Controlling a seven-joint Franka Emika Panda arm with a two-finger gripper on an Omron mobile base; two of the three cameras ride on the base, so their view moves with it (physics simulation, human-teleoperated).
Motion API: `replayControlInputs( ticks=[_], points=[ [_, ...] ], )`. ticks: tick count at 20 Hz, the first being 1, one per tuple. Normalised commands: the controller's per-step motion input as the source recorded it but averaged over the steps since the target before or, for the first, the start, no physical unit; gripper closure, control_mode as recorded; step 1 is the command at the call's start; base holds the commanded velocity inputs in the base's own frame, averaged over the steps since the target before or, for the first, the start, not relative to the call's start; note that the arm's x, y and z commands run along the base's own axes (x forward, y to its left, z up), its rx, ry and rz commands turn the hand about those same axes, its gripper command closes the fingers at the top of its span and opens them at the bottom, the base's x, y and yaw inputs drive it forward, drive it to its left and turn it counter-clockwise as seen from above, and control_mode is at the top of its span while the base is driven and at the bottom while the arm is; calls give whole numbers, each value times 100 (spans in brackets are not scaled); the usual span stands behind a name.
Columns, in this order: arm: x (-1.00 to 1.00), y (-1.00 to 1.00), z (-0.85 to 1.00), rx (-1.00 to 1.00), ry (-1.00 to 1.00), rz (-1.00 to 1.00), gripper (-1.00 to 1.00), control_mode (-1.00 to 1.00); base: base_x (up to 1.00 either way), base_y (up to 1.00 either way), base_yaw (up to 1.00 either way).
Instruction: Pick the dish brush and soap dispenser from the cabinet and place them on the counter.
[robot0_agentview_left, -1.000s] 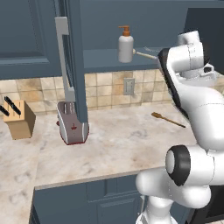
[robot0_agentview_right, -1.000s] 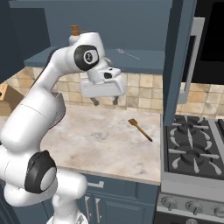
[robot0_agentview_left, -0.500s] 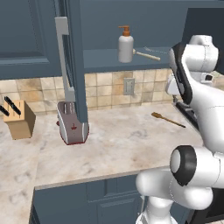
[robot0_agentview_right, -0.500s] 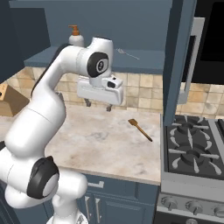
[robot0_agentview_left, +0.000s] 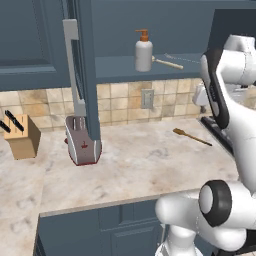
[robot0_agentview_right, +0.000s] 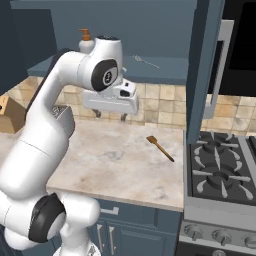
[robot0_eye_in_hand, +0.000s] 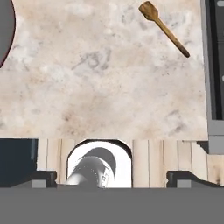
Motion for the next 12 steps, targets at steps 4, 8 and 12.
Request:
replayControlInputs(
  ticks=[4, 8, 12],
  points=[
    [-12, 6, 20, 0, -40, 19, -100, -100, 0, 0, 0],
    [0, 8, 28, 0, -30, 24, -100, -100, 0, 0, 0],
    [3, 1, 21, -3, -9, 14, -100, -100, 0, 0, 0]
  ],
)
